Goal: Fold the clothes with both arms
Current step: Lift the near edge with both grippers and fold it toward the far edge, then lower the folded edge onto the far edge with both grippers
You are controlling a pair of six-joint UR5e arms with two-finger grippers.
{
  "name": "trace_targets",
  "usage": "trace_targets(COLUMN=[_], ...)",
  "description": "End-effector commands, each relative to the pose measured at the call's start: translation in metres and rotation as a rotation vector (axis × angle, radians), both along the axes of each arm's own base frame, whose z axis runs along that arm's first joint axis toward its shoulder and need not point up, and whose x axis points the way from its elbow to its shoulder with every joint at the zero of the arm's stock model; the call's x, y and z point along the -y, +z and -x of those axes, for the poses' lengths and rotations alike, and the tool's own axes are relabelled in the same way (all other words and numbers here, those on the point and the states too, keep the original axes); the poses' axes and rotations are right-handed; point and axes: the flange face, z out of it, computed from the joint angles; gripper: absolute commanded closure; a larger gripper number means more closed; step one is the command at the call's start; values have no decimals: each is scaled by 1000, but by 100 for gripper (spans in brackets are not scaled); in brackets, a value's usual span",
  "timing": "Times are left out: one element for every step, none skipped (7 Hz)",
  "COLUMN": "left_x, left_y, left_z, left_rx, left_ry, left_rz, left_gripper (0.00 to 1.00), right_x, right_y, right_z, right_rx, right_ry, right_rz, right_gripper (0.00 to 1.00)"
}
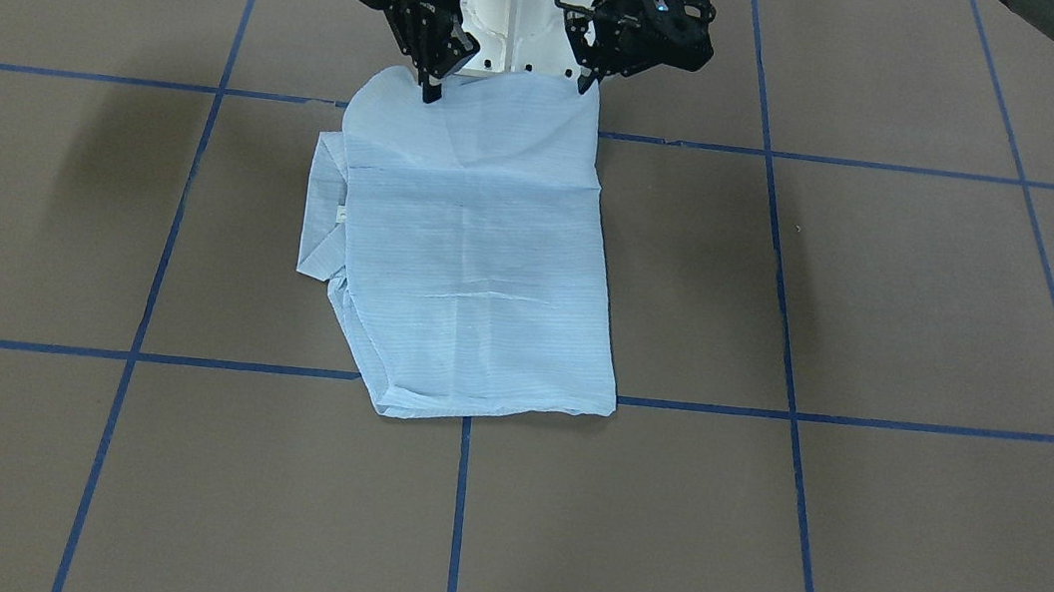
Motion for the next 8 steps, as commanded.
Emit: trace_targets(left_x=[92,121,142,163,184,202,215,230], left_y=[9,14,29,48,64,73,83,96], left_z=[-16,-27,-38,-58,-74,-81,-87,-93], left_rx=[91,128,122,111,139,170,176,168], left_ry=[-64,-71,-83,-92,-112,-116,-110,-120], left_rz=[-56,-68,-82,-95,-129,-126,-149,-158], left_gripper=[100,100,100,100,100,100,100,100], right_x=[87,119,152,177,194,205,211,212], right_y=[7,11,25,42,52,59,62,65], right_z=[25,49,74,94,108,113,117,119], right_rx=[-51,-88,-85,-94,-117,-141,-143,-151], right_ry=[21,12,25,20,12,1,-7,-16], right_rz=[-80,-99,-114,-131,-139,-135,-141,-141], right_gripper=[100,100,100,100,100,100,100,100])
